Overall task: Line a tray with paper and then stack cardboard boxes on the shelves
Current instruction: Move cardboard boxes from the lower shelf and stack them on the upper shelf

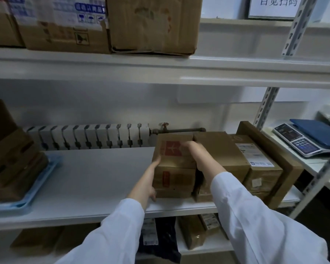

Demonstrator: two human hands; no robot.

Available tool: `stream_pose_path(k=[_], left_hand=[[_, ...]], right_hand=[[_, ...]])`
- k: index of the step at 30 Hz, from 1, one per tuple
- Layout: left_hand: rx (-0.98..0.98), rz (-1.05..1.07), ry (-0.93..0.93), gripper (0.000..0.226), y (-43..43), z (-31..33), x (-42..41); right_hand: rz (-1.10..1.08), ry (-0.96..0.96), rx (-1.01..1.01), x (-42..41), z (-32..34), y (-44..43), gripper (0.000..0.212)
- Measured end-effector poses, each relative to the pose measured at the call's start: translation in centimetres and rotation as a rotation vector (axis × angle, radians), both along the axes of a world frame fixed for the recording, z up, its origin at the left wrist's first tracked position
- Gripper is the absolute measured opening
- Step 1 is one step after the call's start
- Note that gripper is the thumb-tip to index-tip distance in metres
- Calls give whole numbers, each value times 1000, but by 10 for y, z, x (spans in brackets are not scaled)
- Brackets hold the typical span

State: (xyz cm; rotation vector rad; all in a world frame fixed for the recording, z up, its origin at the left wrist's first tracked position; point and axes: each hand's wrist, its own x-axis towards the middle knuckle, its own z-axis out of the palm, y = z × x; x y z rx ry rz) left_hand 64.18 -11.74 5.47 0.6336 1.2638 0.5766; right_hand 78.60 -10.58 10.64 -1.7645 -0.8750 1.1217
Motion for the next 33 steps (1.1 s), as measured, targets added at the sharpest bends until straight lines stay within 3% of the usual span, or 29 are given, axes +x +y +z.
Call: stream_pose_path(k=[2, 5, 11, 13, 16, 19, 22, 26, 33], left_hand=[[5, 4, -15, 109, -3, 5, -4], [53, 84, -42, 83, -6, 11, -15], [76, 224, -56, 64, -6, 16, -43], [53, 253, -67, 61, -8, 21, -54], [52, 288, -99, 66, -15, 32, -76], [72, 277, -119, 66, -24, 46, -98], [129, 253, -134, 75, -35, 62, -120], [312, 132, -21, 88, -48, 92, -146], [684, 4, 336, 92, -67, 148, -185]], right_hand=[[9, 34, 5, 0, 0, -2, 48], [7, 56, 31, -4, 4, -5, 45], [-8, 20, 140, -18, 19, -7, 37], [-21, -35, 166, -25, 27, -8, 44], [-61, -133, 159, -29, 36, -11, 69], [-110, -216, 173, -35, 49, -17, 71], [-67, -182, 205, -50, 60, -25, 70], [-23, -120, 267, -64, 73, -34, 76], [1, 10, 322, -90, 98, -45, 93]])
